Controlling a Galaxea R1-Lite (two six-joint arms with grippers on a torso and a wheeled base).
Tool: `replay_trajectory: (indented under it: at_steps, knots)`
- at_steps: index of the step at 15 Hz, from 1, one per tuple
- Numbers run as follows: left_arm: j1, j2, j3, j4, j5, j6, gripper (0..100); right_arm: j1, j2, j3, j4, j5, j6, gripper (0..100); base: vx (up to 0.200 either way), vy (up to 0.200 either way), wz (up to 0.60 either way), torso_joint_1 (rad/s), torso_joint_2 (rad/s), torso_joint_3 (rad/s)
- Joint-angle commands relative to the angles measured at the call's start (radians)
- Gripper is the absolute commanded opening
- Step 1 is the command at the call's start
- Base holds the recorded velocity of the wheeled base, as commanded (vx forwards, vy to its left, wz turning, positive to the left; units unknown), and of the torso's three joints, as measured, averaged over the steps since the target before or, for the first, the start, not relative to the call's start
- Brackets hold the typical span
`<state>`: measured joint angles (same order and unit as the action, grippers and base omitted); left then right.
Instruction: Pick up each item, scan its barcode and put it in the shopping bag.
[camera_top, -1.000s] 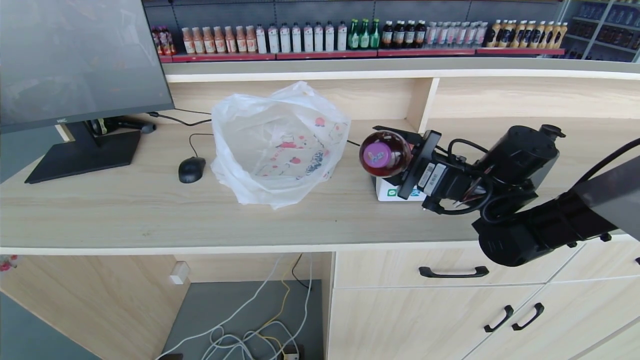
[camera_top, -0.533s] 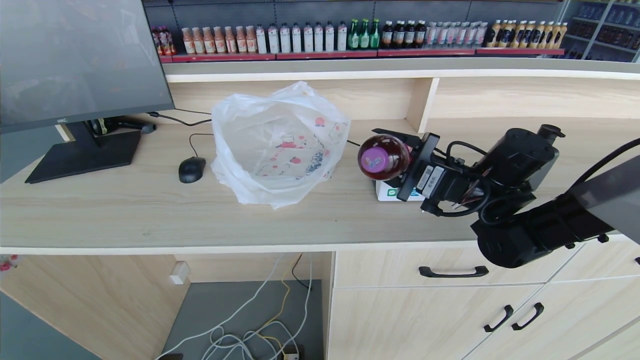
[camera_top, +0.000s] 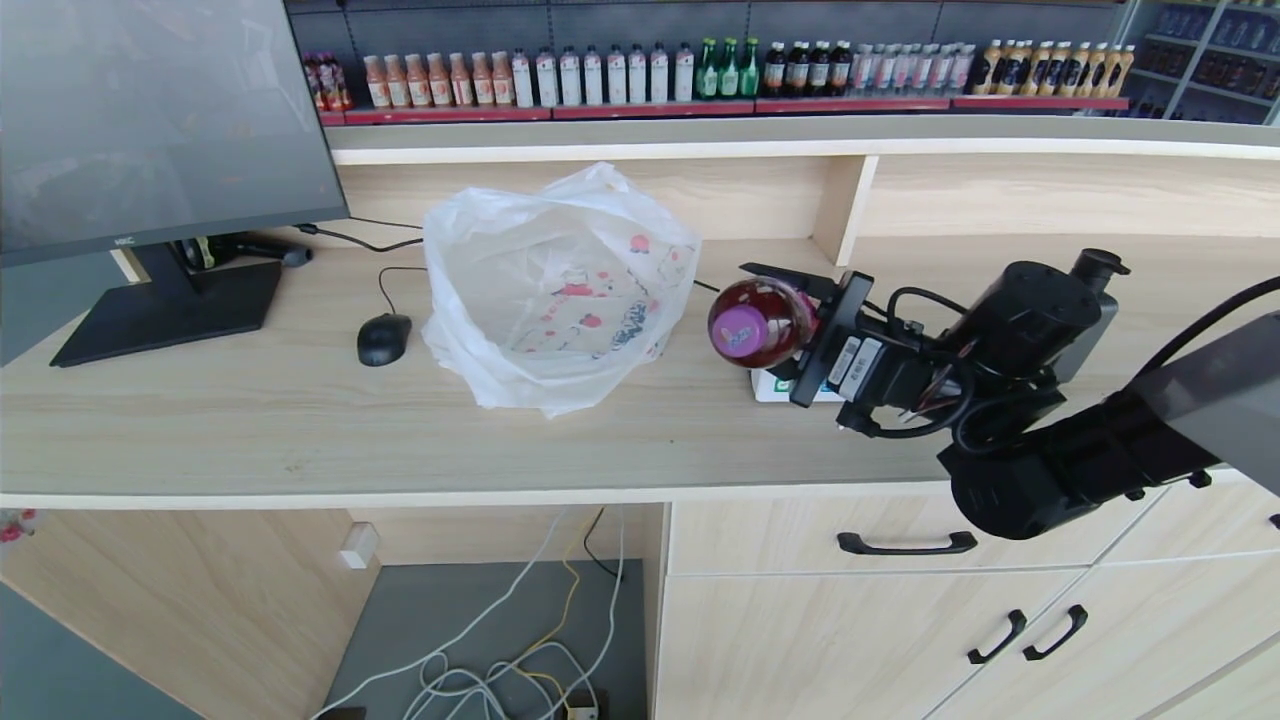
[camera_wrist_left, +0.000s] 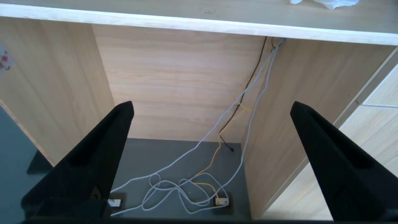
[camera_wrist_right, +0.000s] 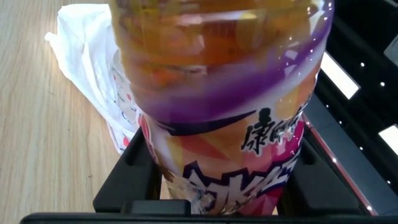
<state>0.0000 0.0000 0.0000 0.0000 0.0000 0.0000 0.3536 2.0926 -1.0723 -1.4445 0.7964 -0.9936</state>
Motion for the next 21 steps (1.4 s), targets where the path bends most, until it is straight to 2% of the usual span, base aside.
replay_trajectory:
  at_steps: [1,7,14,16,21]
  knots:
    - [0.000,0.000,0.000,0.000,0.000,0.000,100,0.001,0.001,0.002,0.001,0.000,-0.002,0,0.000,0.000,0.00,0.000,0.00,0.000]
    - [-0.002,0.000,0.000,0.000,0.000,0.000,100,0.018,-0.054,0.002,-0.001,-0.020,0.058,0,0.000,0.000,0.00,0.000,0.00,0.000]
    - [0.000,0.000,0.000,0.000,0.000,0.000,100,0.122,-0.223,0.060,-0.001,-0.264,0.240,0,0.000,0.000,0.00,0.000,0.00,0.000]
    - [0.000,0.000,0.000,0.000,0.000,0.000,100,0.113,-0.292,0.117,-0.008,-0.381,0.354,0,0.000,0.000,0.00,0.000,0.00,0.000]
    - [0.000,0.000,0.000,0.000,0.000,0.000,100,0.071,-0.321,0.129,-0.077,-0.574,0.579,0,0.000,0.000,0.00,0.000,0.00,0.000]
